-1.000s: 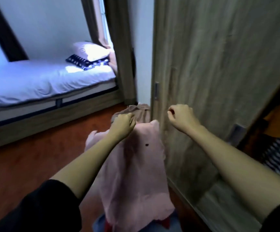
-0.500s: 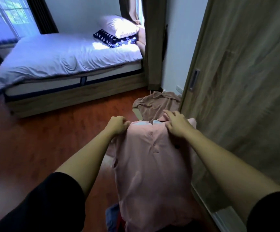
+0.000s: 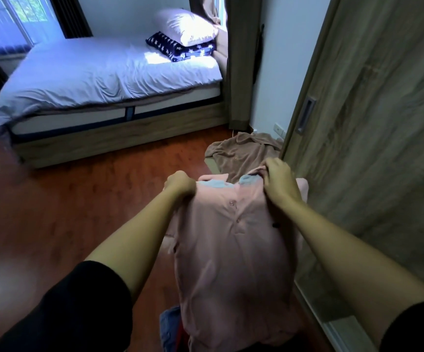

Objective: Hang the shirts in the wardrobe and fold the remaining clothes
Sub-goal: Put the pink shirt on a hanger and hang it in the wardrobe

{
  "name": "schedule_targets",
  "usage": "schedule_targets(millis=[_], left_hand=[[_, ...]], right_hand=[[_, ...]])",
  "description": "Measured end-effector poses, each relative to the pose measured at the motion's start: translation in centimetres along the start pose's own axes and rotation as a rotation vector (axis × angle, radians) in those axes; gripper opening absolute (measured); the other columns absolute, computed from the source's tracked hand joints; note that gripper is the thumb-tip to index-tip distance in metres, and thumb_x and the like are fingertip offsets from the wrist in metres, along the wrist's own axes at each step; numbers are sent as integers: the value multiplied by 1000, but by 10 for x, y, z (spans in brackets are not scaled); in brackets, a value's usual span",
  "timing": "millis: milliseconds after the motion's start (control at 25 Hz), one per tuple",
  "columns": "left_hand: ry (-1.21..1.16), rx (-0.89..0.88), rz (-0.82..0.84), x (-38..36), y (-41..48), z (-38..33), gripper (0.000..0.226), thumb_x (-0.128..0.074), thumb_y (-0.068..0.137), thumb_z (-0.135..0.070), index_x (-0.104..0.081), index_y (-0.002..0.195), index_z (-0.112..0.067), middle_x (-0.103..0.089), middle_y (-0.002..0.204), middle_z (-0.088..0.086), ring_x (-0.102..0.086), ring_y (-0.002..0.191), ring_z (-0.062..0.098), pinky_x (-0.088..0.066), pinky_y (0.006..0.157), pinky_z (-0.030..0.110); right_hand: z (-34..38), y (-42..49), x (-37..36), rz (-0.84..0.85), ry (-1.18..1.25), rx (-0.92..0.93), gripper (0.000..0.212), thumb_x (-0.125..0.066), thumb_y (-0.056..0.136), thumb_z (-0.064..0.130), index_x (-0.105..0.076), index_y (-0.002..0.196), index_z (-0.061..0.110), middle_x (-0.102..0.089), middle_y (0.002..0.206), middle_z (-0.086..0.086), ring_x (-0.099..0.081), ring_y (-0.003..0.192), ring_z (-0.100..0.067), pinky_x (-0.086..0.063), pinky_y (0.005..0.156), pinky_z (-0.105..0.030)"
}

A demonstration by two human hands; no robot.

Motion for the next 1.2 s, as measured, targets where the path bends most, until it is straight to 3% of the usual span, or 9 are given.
schedule_targets(millis=[80,200,320,440,640,760,840,1000,1200], left_hand=[[-124,-143,-225,9,-19,-6,28,-44,94,-29,-59,103,-8,-57,117,14,-49,109,35,-40,92,43],[-200,-526,-639,21,-81,8,25,-37,93,-26,-52,87,-7,-53,98,16,-43,93,29,-31,81,41],[-108,-836,-623,1,-96,49,27,-38,92,-26,-51,82,-5,-58,90,18,-44,84,27,-30,73,37],[-38,-742,-233,-15,-78,64,39,-37,94,-42,-49,91,-5,-57,91,19,-55,79,35,-39,68,39],[-74,-602,-190,-10,-76,52,35,-37,82,-52,-42,112,-35,-56,108,8,-60,82,34,-43,63,34],[357,-845,-391,-14,-85,43,50,-37,77,-37,-38,127,-34,-57,105,9,-59,68,36,-41,50,33],[439,-924,-540,-12,-91,39,54,-40,71,-38,-43,123,-24,-57,99,11,-58,75,34,-44,59,38],[511,-631,-611,-15,-106,15,54,-52,69,-60,-56,96,-13,-54,103,10,-46,88,28,-32,68,41],[205,-525,-442,-6,-116,8,27,-53,78,-6,-55,104,-5,-52,96,17,-54,82,39,-41,57,44]], right_hand=[[10,-4,23,-152,43,139,13,-49,86,2,-57,96,1,-57,98,-21,-52,93,-38,-39,80,-41],[23,-38,47,-218,-42,564,18,-46,78,10,-52,95,7,-56,86,-20,-49,82,-33,-39,78,-39],[12,-72,33,-14,-167,756,17,-49,78,21,-56,88,8,-58,89,-18,-52,79,-33,-46,72,-40],[-3,-73,4,273,-229,619,22,-44,83,28,-55,86,9,-53,109,-19,-57,83,-36,-50,71,-44],[13,-53,1,244,-116,270,25,-47,87,37,-49,93,13,-47,103,-11,-51,87,-28,-43,74,-40],[21,-42,1,271,-172,205,7,-52,84,15,-54,89,10,-38,104,-14,-51,86,-35,-46,69,-41],[23,-37,9,284,-204,116,11,-54,82,12,-61,91,12,-37,112,-12,-48,98,-35,-47,74,-39],[31,-34,29,273,-432,59,28,-50,86,16,-59,113,12,-45,124,-9,-49,112,-34,-46,80,-40],[39,-50,59,130,-313,117,24,-53,88,17,-56,108,4,-52,116,-15,-56,101,-40,-46,78,-44]])
Point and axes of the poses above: each hand's wrist, its own y-axis towards the middle knuckle, its own x-axis out of the back of the hand, z = x × y, the point moved 5 cm from there along y, towards the middle knuckle
